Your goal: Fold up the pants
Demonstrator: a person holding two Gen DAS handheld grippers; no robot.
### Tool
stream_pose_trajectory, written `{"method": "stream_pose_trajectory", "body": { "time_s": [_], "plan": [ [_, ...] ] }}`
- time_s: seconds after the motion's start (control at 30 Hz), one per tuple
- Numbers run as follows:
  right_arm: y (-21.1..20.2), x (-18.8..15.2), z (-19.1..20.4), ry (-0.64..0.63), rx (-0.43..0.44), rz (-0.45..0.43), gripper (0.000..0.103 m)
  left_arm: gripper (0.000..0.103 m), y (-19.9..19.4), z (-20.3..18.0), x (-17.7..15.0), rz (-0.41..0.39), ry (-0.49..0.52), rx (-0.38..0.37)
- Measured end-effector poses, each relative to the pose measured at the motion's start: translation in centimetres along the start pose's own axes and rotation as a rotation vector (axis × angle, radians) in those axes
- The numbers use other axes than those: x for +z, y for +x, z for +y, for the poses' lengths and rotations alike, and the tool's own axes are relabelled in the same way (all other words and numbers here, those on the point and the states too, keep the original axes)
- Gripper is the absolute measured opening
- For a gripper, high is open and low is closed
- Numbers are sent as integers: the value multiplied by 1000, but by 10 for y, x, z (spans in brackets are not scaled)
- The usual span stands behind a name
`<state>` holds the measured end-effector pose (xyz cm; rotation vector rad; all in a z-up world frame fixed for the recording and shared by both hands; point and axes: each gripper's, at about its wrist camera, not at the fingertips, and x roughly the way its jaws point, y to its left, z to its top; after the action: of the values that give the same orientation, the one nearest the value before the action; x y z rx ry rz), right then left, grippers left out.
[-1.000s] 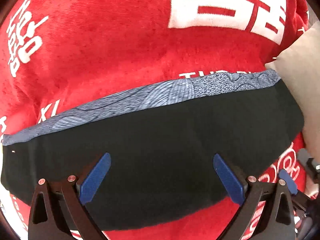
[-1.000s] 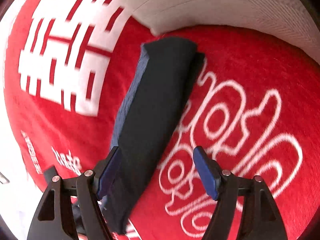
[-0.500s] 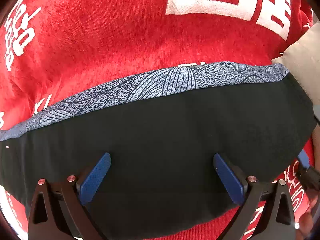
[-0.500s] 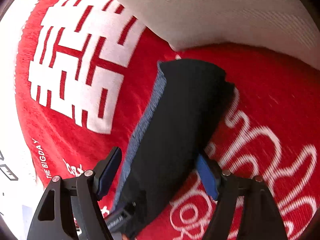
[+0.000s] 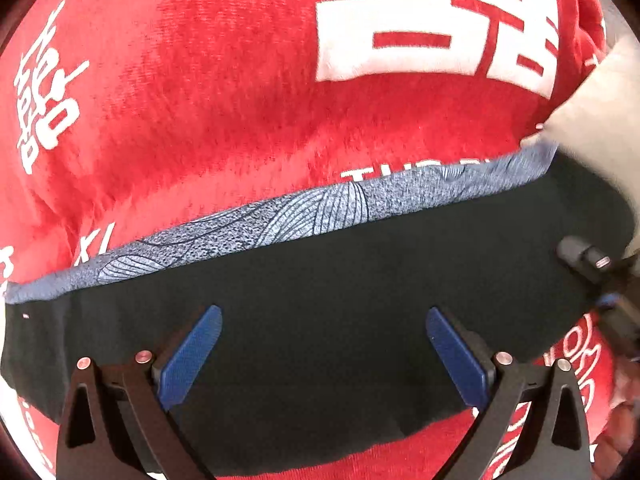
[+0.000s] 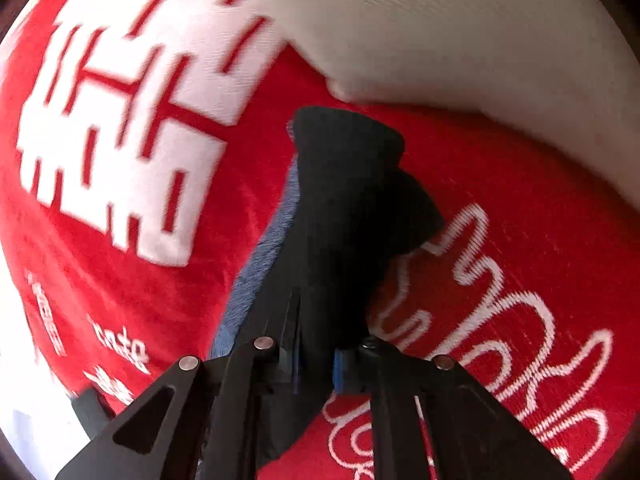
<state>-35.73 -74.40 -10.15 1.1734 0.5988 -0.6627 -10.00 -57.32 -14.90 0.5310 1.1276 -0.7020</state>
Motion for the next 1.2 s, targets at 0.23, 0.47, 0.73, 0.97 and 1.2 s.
{"method": "stream_pose_trajectory", "body": {
  "time_s": [0.23, 0.47, 0.73, 0.97, 1.2],
  "plan": [
    [-14, -15, 57, -272, -44, -6, 10, 103, 24, -2, -15, -13, -43, -10],
    [-19, -35, 102, -445, -56, 19, 10, 103, 31, 6, -16, -39, -33, -32],
    [-17, -71, 155, -631, -81, 55, 10, 103, 25, 26, -18, -11, -18, -115],
    [2, -128, 217, -821, -140, 81, 10, 103, -14, 137, -40, 6, -138, -112],
    [73, -230, 251, -998, -267, 174, 11, 103, -20, 291, -71, 40, -266, 48]
  ]
}}
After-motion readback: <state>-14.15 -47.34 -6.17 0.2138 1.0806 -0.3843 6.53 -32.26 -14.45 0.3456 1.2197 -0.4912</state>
